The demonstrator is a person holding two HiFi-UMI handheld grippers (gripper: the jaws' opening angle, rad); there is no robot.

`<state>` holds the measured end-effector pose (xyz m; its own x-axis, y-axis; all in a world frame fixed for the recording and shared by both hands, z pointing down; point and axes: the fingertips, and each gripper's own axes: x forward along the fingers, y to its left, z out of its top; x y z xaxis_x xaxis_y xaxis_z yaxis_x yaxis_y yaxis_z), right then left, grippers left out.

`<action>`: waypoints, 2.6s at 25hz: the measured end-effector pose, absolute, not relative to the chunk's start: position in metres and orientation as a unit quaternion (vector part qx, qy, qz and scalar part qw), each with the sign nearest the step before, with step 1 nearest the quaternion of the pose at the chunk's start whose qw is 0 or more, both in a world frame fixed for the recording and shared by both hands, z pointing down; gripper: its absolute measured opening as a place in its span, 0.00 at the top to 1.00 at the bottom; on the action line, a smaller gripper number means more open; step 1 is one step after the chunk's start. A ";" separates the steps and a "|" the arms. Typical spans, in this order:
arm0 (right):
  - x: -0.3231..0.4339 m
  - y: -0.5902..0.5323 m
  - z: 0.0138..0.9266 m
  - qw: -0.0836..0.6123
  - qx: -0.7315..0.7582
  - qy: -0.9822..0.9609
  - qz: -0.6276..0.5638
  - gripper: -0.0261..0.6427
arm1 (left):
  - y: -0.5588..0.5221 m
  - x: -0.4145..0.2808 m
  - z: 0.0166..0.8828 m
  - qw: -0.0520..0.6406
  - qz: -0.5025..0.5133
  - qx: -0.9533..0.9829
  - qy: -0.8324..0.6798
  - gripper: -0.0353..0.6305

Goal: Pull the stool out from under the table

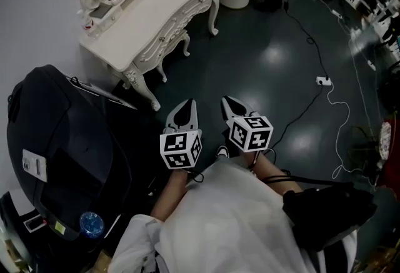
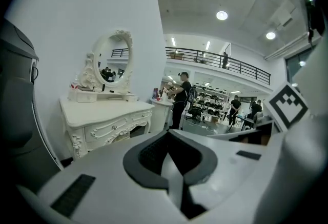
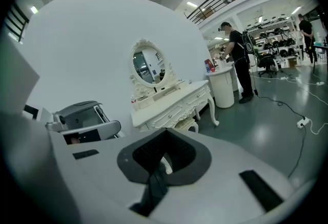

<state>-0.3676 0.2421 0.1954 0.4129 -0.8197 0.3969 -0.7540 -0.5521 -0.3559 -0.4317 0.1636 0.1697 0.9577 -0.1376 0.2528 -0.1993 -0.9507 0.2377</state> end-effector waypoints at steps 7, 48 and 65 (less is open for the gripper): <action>-0.293 0.269 0.204 0.061 -0.842 0.457 -0.282 0.96 | 0.164 -0.378 0.185 0.142 0.129 0.975 -0.110 0.93; -0.043 0.134 0.236 0.051 -0.777 0.531 -0.335 0.96 | 0.038 -0.139 0.214 0.170 0.140 0.956 -0.192 0.93; 0.012 0.045 0.255 0.003 -0.740 0.565 -0.364 0.96 | -0.031 -0.103 0.226 0.185 0.149 0.940 -0.244 0.93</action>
<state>0.0125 0.0449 0.2552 0.0956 -0.8391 0.5356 -0.8344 -0.3609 -0.4166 -0.1028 -0.0315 0.2265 0.8358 -0.4045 0.3713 -0.5149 -0.8122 0.2742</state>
